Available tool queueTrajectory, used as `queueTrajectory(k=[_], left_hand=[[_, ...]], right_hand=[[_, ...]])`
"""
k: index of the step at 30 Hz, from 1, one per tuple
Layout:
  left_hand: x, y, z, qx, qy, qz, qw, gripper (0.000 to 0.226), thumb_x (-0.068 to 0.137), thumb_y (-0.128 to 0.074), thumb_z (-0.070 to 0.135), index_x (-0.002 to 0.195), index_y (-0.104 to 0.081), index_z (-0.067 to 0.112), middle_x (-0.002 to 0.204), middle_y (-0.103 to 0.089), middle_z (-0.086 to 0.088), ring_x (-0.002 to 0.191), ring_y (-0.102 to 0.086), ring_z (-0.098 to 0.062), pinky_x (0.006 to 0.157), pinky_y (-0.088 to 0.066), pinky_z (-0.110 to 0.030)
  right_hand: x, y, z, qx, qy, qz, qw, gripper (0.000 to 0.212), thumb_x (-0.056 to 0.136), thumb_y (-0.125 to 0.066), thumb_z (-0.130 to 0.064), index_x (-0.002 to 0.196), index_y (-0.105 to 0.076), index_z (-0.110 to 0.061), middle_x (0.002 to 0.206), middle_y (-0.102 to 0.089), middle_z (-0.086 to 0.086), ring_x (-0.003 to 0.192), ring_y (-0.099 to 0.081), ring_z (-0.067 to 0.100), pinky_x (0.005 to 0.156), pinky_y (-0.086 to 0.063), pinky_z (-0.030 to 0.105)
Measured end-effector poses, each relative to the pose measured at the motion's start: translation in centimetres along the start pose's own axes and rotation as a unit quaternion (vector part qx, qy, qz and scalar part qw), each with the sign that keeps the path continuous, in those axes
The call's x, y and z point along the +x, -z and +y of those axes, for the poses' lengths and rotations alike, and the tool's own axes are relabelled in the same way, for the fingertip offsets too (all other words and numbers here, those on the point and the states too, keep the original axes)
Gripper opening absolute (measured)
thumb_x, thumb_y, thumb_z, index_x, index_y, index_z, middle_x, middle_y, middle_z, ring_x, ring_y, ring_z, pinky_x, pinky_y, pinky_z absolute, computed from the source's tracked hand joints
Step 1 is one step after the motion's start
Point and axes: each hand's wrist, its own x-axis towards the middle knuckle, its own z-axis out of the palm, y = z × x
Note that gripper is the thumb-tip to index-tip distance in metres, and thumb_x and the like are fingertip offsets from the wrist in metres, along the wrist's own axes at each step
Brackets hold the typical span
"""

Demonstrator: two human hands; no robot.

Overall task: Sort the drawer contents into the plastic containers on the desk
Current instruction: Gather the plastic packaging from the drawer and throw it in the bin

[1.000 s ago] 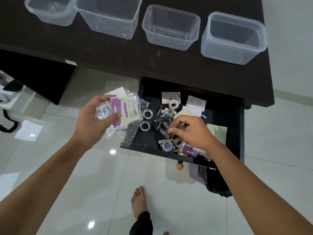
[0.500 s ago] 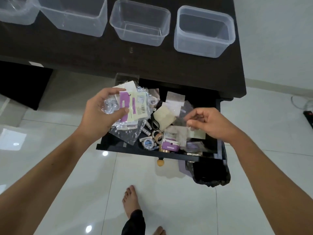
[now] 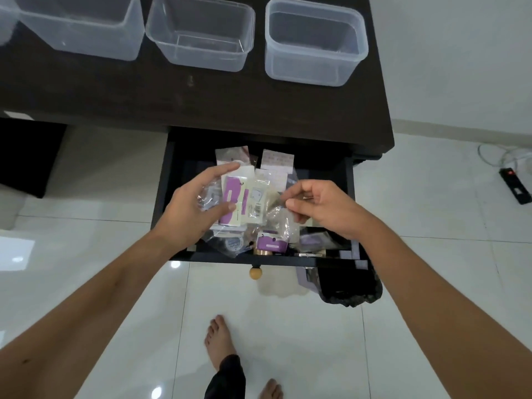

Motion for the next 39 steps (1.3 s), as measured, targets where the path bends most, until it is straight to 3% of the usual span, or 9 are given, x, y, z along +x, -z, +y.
queueTrajectory(k=[6, 14, 19, 22, 26, 29, 33, 36, 39], left_hand=[[0.6, -0.7, 0.0, 0.009, -0.021, -0.016, 1.0, 0.054, 0.082, -0.081, 0.031, 0.132, -0.066, 0.045, 0.137, -0.062, 0.023, 0.136, -0.055, -0.007, 0.103, -0.058, -0.049], [1.5, -0.3, -1.2, 0.016, -0.033, 0.078, 0.996, 0.043, 0.087, -0.084, 0.016, 0.12, -0.07, 0.04, 0.121, -0.071, 0.022, 0.122, -0.065, -0.016, 0.109, -0.052, -0.053], [1.5, 0.3, -1.9, -0.004, -0.033, 0.131, 0.991, 0.039, 0.087, -0.083, 0.009, 0.117, -0.071, 0.031, 0.122, -0.072, 0.011, 0.114, -0.068, -0.017, 0.098, -0.06, -0.038], [1.4, 0.5, -1.8, -0.02, -0.036, 0.16, 0.986, 0.039, 0.087, -0.081, 0.004, 0.115, -0.07, 0.029, 0.121, -0.073, 0.008, 0.111, -0.071, -0.017, 0.086, -0.06, -0.026], [1.5, 0.4, -1.6, -0.028, -0.026, 0.149, 0.988, 0.038, 0.088, -0.079, 0.0, 0.116, -0.07, 0.025, 0.116, -0.073, 0.006, 0.083, -0.07, -0.009, 0.061, -0.052, -0.013], [1.5, 0.4, -1.7, -0.026, -0.024, 0.145, 0.989, 0.038, 0.089, -0.078, -0.001, 0.116, -0.07, 0.025, 0.115, -0.073, 0.003, 0.081, -0.069, -0.011, 0.056, -0.051, -0.014], [1.5, 0.5, -1.9, -0.03, -0.02, 0.147, 0.988, 0.039, 0.089, -0.079, 0.002, 0.119, -0.069, 0.025, 0.12, -0.072, 0.002, 0.094, -0.072, -0.02, 0.06, -0.058, -0.019], [1.5, 0.5, -1.9, -0.021, -0.023, 0.15, 0.988, 0.039, 0.089, -0.079, 0.003, 0.119, -0.069, 0.027, 0.121, -0.072, 0.005, 0.108, -0.072, -0.021, 0.075, -0.063, -0.028], [1.6, 0.5, -1.9, -0.022, -0.017, 0.15, 0.988, 0.039, 0.089, -0.079, 0.003, 0.119, -0.069, 0.027, 0.121, -0.071, 0.005, 0.11, -0.071, -0.02, 0.074, -0.061, -0.018]], right_hand=[[1.5, -2.0, -0.1, 0.038, -0.002, 0.074, 0.997, 0.039, 0.085, -0.086, -0.007, 0.116, -0.061, -0.006, 0.089, -0.068, 0.03, 0.064, -0.071, 0.022, 0.065, -0.059, 0.033], [1.4, -1.3, 0.6, 0.047, 0.006, 0.077, 0.996, 0.037, 0.088, -0.083, -0.027, 0.116, -0.065, -0.011, 0.095, -0.078, 0.011, 0.082, -0.078, 0.029, 0.081, -0.064, 0.041], [1.6, -1.1, 2.7, -0.059, -0.013, 0.066, 0.996, 0.025, 0.089, -0.082, -0.036, 0.107, -0.072, -0.022, 0.096, -0.075, 0.003, 0.074, -0.069, 0.01, 0.076, -0.062, 0.033], [1.7, -2.1, 3.7, -0.194, -0.021, 0.027, 0.98, 0.048, 0.074, -0.092, -0.046, 0.113, -0.071, -0.028, 0.098, -0.066, -0.005, 0.073, -0.059, 0.005, 0.068, -0.053, 0.024], [2.3, -3.0, 4.3, -0.306, 0.0, 0.013, 0.952, 0.051, 0.066, -0.094, -0.053, 0.108, -0.072, -0.034, 0.098, -0.052, -0.013, 0.093, -0.056, 0.012, 0.084, -0.051, 0.033], [2.5, -2.7, 4.2, -0.293, 0.007, 0.005, 0.956, 0.045, 0.067, -0.094, -0.05, 0.103, -0.074, -0.034, 0.099, -0.049, -0.016, 0.099, -0.055, 0.012, 0.09, -0.052, 0.038], [2.5, -2.4, 4.0, -0.325, 0.006, -0.005, 0.946, 0.076, 0.063, -0.094, -0.057, 0.13, -0.064, -0.035, 0.107, -0.046, -0.013, 0.105, -0.053, 0.012, 0.088, -0.048, 0.033], [2.5, -2.3, 4.0, -0.327, 0.008, -0.02, 0.945, 0.056, 0.065, -0.094, -0.053, 0.112, -0.069, -0.037, 0.106, -0.045, -0.013, 0.103, -0.053, 0.013, 0.086, -0.048, 0.033], [2.4, -1.9, 3.9, -0.281, 0.022, -0.015, 0.959, 0.033, 0.07, -0.094, -0.042, 0.091, -0.071, -0.03, 0.1, -0.055, -0.015, 0.09, -0.056, 0.007, 0.078, -0.047, 0.029]])
